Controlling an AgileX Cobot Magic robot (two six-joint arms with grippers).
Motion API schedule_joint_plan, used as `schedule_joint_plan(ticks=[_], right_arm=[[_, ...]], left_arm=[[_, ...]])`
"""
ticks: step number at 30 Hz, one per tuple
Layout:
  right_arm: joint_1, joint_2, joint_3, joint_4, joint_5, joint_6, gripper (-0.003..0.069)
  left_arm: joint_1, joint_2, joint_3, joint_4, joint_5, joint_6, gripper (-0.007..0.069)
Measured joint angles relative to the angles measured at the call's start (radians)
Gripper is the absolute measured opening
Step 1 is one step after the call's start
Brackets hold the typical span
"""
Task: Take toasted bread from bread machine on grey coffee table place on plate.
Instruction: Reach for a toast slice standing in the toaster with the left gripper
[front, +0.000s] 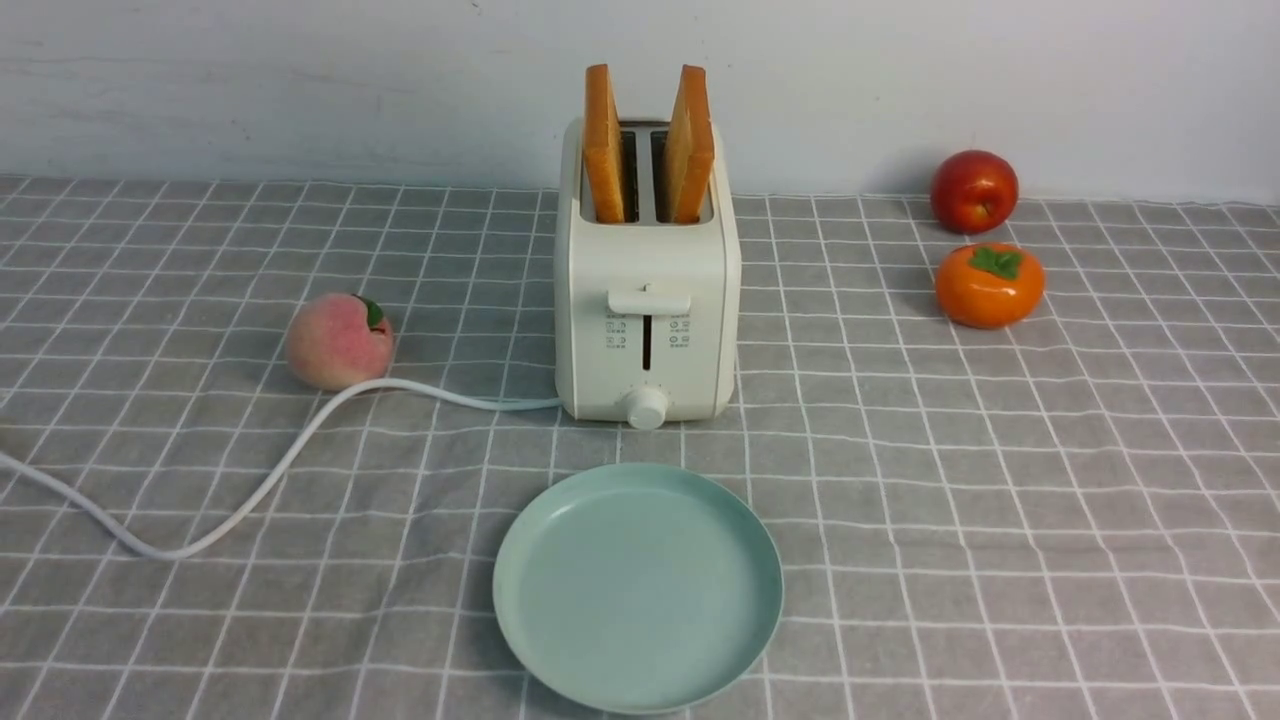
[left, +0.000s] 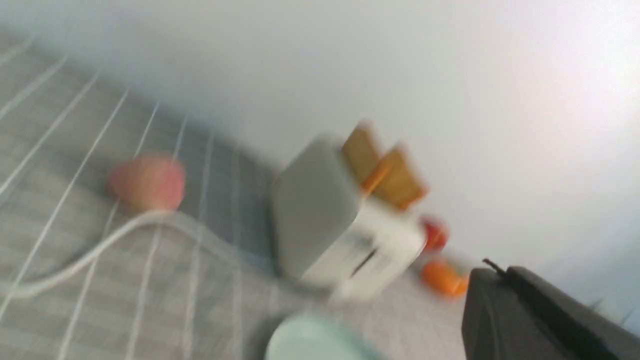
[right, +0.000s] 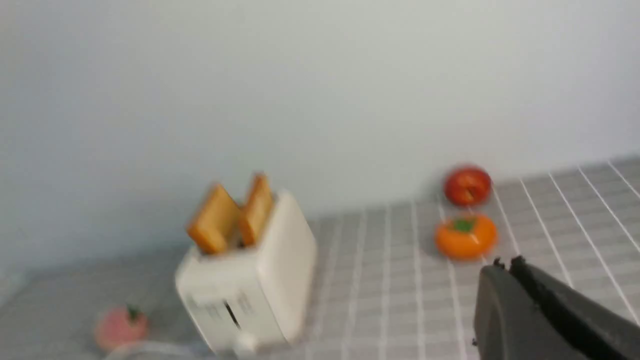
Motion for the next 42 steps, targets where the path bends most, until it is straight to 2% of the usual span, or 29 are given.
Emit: schedule_joint_plan(ticks=[2,4,7,8,9,12,15,19,21,22,25,27,31,36,37,39,42], right_arm=[[0.0,0.13,-0.079,-0.033,0.149,-0.023,-0.0018],[0.0,0.207,-0.102,-0.039,0.21,-0.036,-0.0018],[0.0,0.266,-0.105,-0.032,0.238,-0.052,-0.0018],[0.0,0.267,-0.105,-0.031,0.238,-0.053,-0.0018],[0.0,0.272,-0.105,-0.031,0.24,-0.06,-0.0018],[0.0,0.273,-0.106,-0.031,0.247,-0.069,-0.0015],[0.0,0.273,-0.107,-0.027,0.265,-0.07,-0.0014],[0.0,0.274,-0.107,-0.027,0.268,-0.07,-0.001],[0.0,0.274,-0.107,-0.027,0.268,-0.07,-0.0008],[0.0,0.274,-0.107,-0.027,0.268,-0.07,-0.0008],[0.0,0.275,-0.108,-0.024,0.268,-0.07,-0.0006],[0.0,0.275,-0.108,-0.023,0.268,-0.07,-0.0004],[0.0,0.275,-0.108,-0.023,0.268,-0.069,-0.0001],[0.0,0.275,-0.108,-0.007,0.268,-0.069,0.0],[0.0,0.275,-0.108,-0.007,0.268,-0.069,0.0],[0.0,0.275,-0.108,-0.005,0.268,-0.069,0.0],[0.0,0.275,-0.108,-0.005,0.268,-0.069,0.0001]], left_arm=[[0.0,0.183,-0.097,0.015,0.188,0.083,-0.0014],[0.0,0.336,-0.171,-0.009,0.269,0.19,-0.0014],[0.0,0.531,-0.278,-0.143,0.288,0.379,-0.0014],[0.0,0.555,-0.294,-0.155,0.288,0.405,-0.0014],[0.0,0.656,-0.365,-0.279,0.292,0.52,-0.0014],[0.0,0.797,-0.489,-0.411,0.292,0.66,-0.0014],[0.0,0.934,-0.629,-0.463,0.291,0.722,-0.0014],[-0.004,1.08,-0.791,-0.465,0.3,0.744,-0.0014],[-0.04,1.209,-0.942,-0.438,0.297,0.755,-0.0013],[-0.04,1.218,-0.953,-0.435,0.296,0.756,-0.0013],[-0.101,1.358,-1.11,-0.374,0.273,0.761,0.0025],[-0.123,1.442,-1.197,-0.342,0.254,0.744,0.0084],[-0.142,1.592,-1.336,-0.302,0.191,0.685,0.0261],[-0.142,1.73,-1.429,-0.333,0.077,0.673,0.0475],[-0.142,1.73,-1.43,-0.338,0.077,0.673,0.0475],[-0.146,1.78,-1.439,-0.401,0.04,0.677,0.0531],[-0.153,1.812,-1.44,-0.419,0.025,0.702,0.0539]])
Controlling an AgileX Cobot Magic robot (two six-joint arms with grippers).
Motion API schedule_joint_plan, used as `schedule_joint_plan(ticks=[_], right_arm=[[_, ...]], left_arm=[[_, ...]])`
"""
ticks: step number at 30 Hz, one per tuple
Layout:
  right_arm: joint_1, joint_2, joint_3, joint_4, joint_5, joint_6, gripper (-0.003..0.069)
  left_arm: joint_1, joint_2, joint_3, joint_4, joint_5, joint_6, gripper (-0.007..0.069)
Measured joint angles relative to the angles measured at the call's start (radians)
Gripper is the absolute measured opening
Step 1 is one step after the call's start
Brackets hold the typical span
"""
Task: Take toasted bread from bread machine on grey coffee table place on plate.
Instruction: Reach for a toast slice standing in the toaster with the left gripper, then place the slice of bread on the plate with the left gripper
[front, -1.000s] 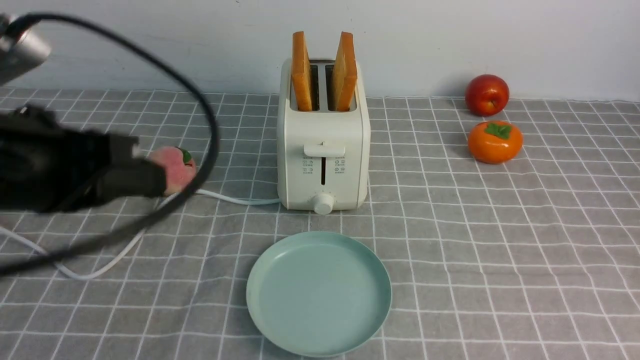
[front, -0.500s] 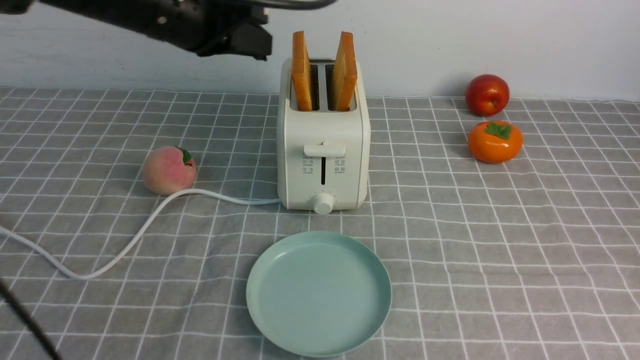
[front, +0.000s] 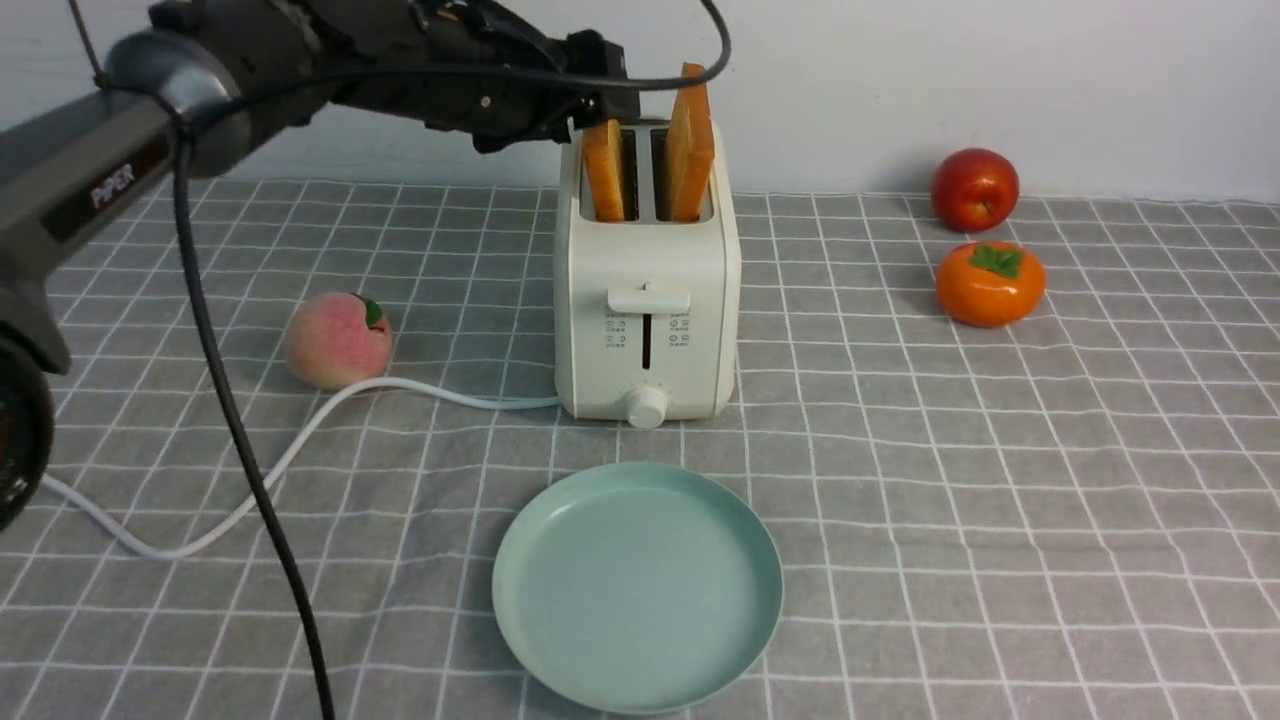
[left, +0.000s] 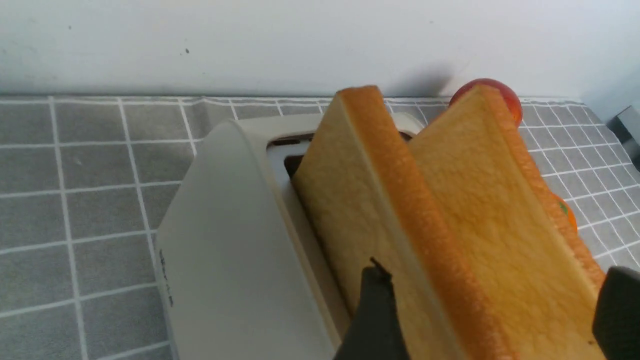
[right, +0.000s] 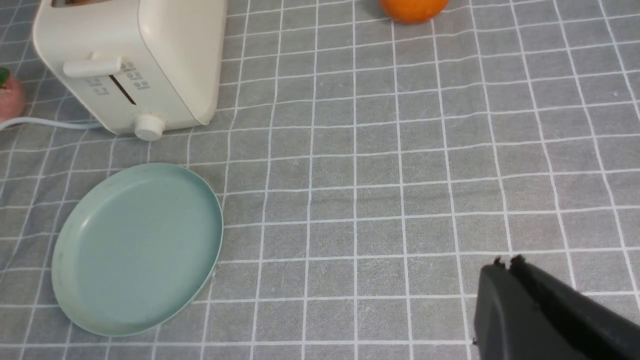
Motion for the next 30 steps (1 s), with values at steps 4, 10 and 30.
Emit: schedule_joint_plan(ticks=[4,10,30], right_arm=[[0.0,0.0,0.0,0.002,0.0,0.0,0.0004],[0.0,0.0,0.0,0.009,0.0,0.0,0.0006],[0.0,0.0,0.0,0.018,-0.004,0.0,0.0025]], left_arm=[[-0.02,0.04,0.0,0.018,-0.015,0.033,0.0402],[-0.025,-0.013,-0.001,0.152,0.055,0.018,0.0087],[-0.027,-0.546,0.229,0.42,0.65,-0.293,0.0104]])
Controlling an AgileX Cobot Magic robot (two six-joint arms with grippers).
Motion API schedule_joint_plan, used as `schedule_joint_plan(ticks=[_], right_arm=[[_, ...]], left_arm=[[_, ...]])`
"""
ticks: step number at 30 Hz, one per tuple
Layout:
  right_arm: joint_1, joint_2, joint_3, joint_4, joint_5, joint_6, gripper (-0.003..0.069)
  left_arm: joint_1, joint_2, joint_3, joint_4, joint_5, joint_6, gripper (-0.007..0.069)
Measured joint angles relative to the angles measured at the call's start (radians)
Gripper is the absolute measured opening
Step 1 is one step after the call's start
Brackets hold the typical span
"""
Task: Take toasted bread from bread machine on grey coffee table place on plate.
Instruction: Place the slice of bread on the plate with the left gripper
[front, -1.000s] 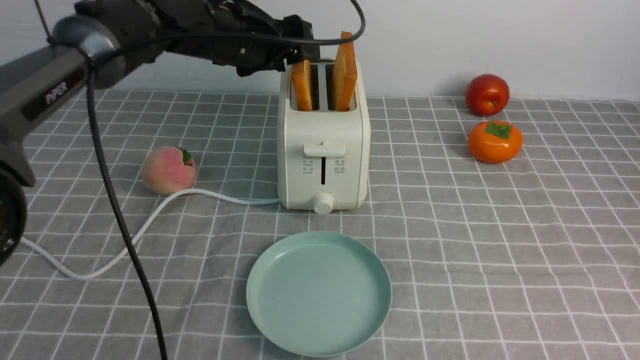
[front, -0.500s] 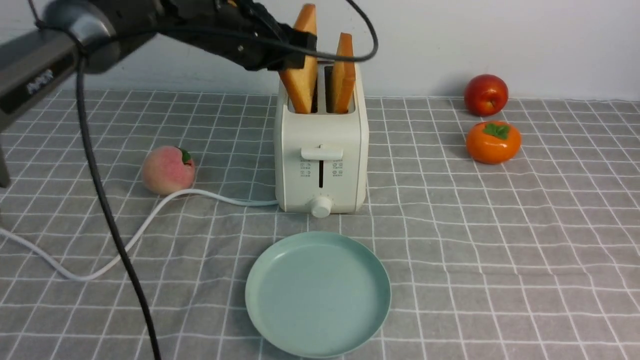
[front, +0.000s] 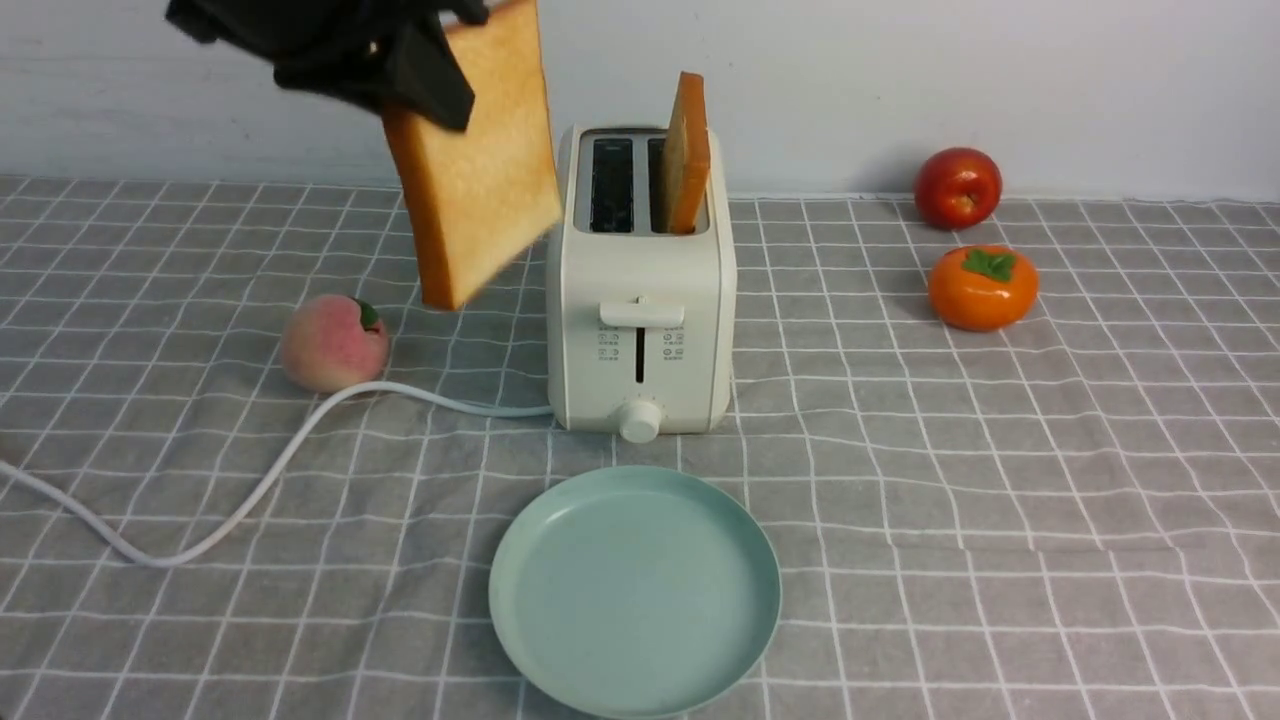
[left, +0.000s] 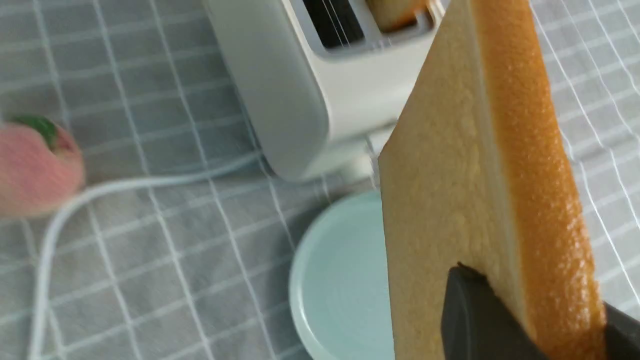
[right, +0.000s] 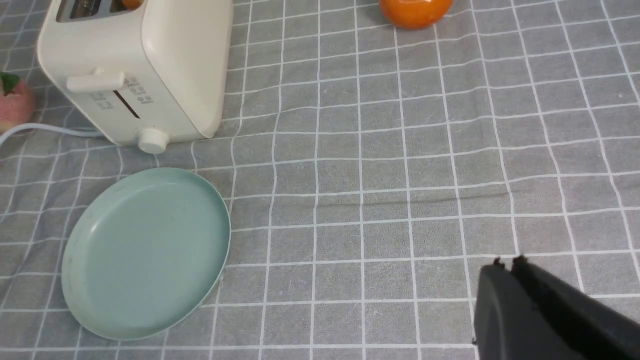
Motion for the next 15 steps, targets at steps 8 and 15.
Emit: schedule_joint_plan(ticks=[8,15], right_arm=[[0.0,0.0,0.0,0.012,0.003,0.0,0.0033],[0.0,0.0,0.0,0.012,0.003,0.0,0.0034]], left_arm=[[0.0,-0.012,0.522,-0.451,-0.195,0.359,0.0104],[0.0,0.111,0.703,-0.823,-0.347,0.772,0.0104]])
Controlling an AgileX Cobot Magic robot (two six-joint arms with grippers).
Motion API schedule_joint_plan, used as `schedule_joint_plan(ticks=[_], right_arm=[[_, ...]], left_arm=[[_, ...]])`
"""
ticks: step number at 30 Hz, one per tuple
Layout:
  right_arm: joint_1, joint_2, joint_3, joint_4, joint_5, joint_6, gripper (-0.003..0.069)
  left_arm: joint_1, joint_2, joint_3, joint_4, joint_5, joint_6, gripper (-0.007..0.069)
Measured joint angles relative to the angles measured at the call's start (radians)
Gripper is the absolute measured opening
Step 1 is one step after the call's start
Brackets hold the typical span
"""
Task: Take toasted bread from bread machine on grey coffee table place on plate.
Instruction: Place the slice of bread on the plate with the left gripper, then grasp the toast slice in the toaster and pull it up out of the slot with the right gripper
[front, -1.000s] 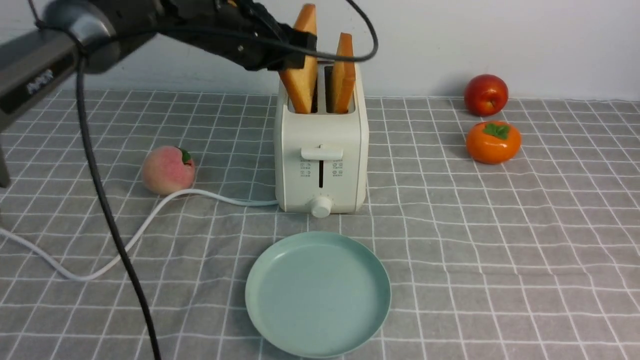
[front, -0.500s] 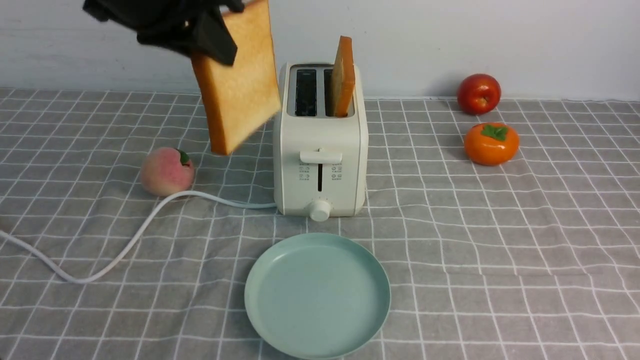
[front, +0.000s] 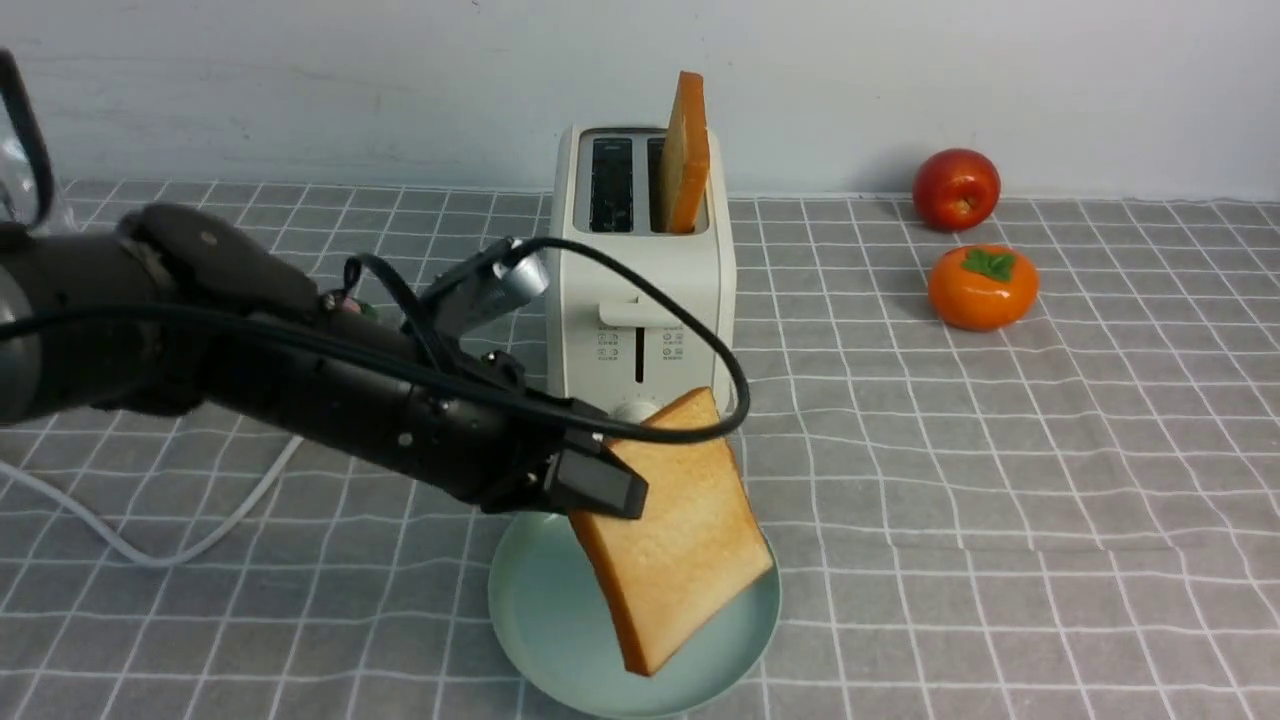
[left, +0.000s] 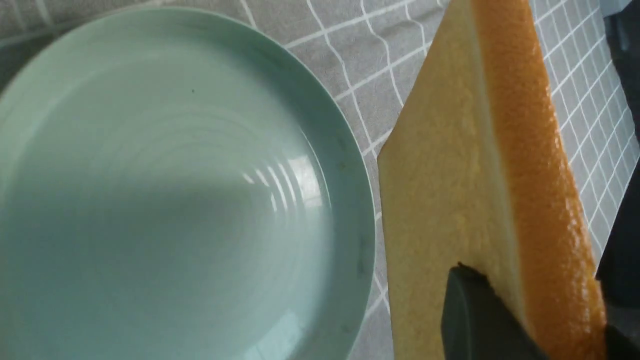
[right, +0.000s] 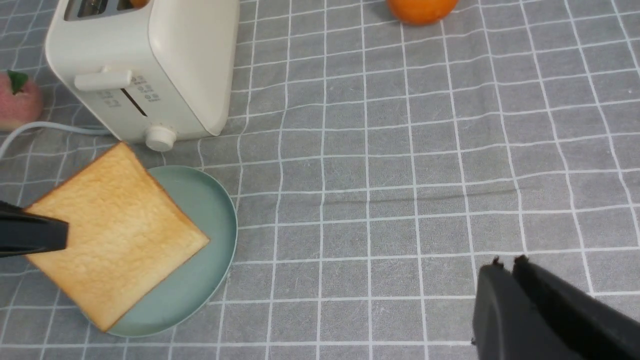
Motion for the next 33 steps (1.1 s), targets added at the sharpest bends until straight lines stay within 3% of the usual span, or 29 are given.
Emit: schedule_joint_plan(ticks=[6,11,15,19,23,27,28,29,30,33], right_arm=[[0.0,0.0,0.0,0.0,0.001,0.0,0.0034],[0.0,0.0,0.0,0.0,0.002,0.0,0.0036],[0.0,0.0,0.0,-0.003,0.003,0.0,0.0043],[0.0,0.0,0.0,-0.003,0.004,-0.001,0.005],[0.0,0.009,-0.023,-0.001,0.008,-0.029,0.0062],[0.0,0.084,-0.092,0.042,0.006,-0.065,0.0073],[0.0,0.098,-0.101,0.054,0.006,-0.074,0.0074],[0.0,0.158,-0.136,0.103,0.005,-0.107,0.0076],[0.0,0.207,-0.161,0.147,0.005,-0.132,0.008],[0.008,0.365,-0.222,0.274,0.0,-0.196,0.009]], left_arm=[[0.0,0.083,0.004,-0.045,-0.057,0.063,0.0117],[0.0,0.102,0.005,-0.02,-0.063,0.072,0.0265],[0.0,0.068,-0.023,0.122,-0.069,0.05,0.0396],[0.0,0.004,-0.041,0.298,-0.115,-0.06,0.0418],[0.0,-0.092,-0.042,0.533,-0.171,-0.252,0.0368],[0.0,-0.197,-0.042,0.717,-0.173,-0.45,0.0194],[0.0,-0.21,-0.042,0.735,-0.172,-0.473,0.0182],[0.0,-0.263,-0.042,0.807,-0.163,-0.56,0.0078],[0.0,-0.291,-0.042,0.84,-0.157,-0.6,0.0031],[0.0,-0.397,-0.023,0.933,-0.132,-0.713,-0.0014]])
